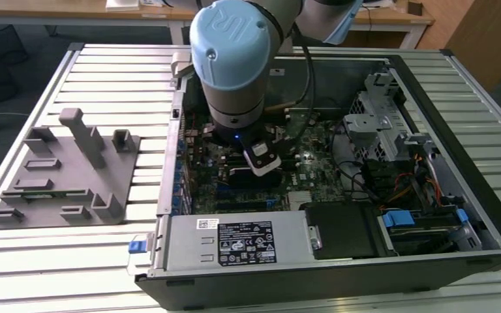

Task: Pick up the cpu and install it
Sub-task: 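Install the second cpu locking lever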

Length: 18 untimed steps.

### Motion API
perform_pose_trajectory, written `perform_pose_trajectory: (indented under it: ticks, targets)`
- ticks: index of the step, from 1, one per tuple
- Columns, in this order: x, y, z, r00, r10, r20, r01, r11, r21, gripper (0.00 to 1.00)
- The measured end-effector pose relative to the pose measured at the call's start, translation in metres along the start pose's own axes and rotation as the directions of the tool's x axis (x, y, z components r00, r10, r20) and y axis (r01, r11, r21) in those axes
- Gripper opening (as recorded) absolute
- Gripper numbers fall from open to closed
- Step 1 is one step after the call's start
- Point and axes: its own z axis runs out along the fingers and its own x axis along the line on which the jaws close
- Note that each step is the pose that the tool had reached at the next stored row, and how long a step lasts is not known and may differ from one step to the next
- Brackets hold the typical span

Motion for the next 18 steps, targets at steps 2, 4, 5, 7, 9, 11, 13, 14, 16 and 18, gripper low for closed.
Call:
perform_pose_trajectory:
  ticks: [2,4,5,7,9,11,13,14,16,18]
  targets:
    - [-0.0002,0.0013,-0.0037,1.0,0.0,0.0013,0.0,1.0,0.0063,0.11]
    - [-0.0004,0.0027,-0.0073,1.0,0.001,0.0026,-0.001,0.9999,0.0137,0.11]
    - [-0.0005,0.0033,-0.0091,1.0,0.002,0.0034,-0.002,0.9998,0.0178,0.11]
    - [-0.0007,0.0046,-0.0123,1.0,0.003,0.0052,-0.003,0.9996,0.0287,0.11]
    - [-0.0008,0.0053,-0.0141,0.9999,0.006,0.0079,-0.007,0.9989,0.0467,0.11]
    - [-0.0009,0.0059,-0.0149,0.9999,0.011,0.0123,-0.012,0.9973,0.0719,0.11]
    - [-0.001,0.0071,-0.0147,0.9997,0.016,0.016,-0.018,0.996,0.0877,0.11]
    - [-0.0016,0.0081,-0.0142,0.9996,0.02,0.0175,-0.021,0.9958,0.0888,0.11]
    - [-0.0046,0.0097,-0.0135,0.9995,0.026,0.0196,-0.028,0.9956,0.0895,0.11]
    - [-0.0084,0.0112,-0.0126,0.9993,0.031,0.0214,-0.032,0.9954,0.0902,0.11]
